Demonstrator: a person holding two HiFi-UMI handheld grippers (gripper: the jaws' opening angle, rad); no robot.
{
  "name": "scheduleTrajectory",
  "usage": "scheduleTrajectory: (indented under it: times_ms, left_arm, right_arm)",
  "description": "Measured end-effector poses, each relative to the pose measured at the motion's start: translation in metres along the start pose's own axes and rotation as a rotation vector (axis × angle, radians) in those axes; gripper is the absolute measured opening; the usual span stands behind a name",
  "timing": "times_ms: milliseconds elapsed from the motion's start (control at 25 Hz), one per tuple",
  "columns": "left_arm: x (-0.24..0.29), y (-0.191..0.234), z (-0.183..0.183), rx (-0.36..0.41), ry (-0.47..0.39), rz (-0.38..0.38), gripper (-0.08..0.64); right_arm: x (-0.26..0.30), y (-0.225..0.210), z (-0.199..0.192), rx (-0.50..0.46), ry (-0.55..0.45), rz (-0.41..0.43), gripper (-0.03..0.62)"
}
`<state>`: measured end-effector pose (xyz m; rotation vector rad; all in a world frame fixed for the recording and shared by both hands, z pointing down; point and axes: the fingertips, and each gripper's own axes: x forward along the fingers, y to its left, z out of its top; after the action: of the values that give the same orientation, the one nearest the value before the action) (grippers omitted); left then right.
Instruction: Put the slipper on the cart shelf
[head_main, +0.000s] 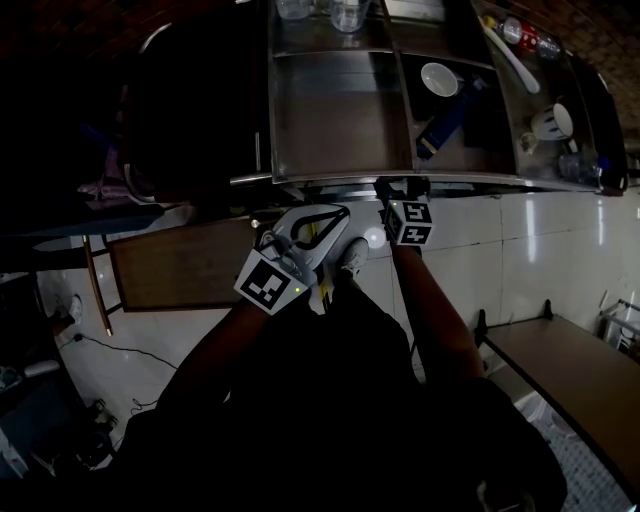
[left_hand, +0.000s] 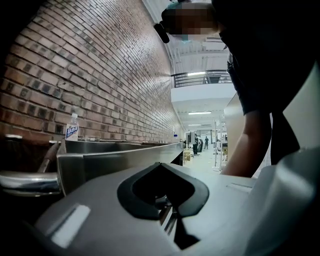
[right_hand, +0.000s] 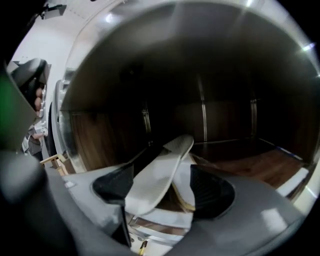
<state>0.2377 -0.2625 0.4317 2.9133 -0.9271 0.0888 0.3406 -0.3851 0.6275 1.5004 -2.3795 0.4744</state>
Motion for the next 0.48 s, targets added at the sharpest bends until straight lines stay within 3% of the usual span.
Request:
scheduleTrajectory:
  times_ms: [240, 480]
  left_arm:
    - [-0.018, -0.001, 0.006, 0.005, -0.019, -0.017, 0.002]
    - [-0.043, -0.006, 0.009, 0.022, -0.031, -0.052, 0.0]
  right_arm:
    - [-0.032, 0.024, -0.001, -0.003, -0.016, -0.003, 0.344]
    - [-0.067, 0.074, 0.02, -0.026, -0.09, 0.073, 0.337]
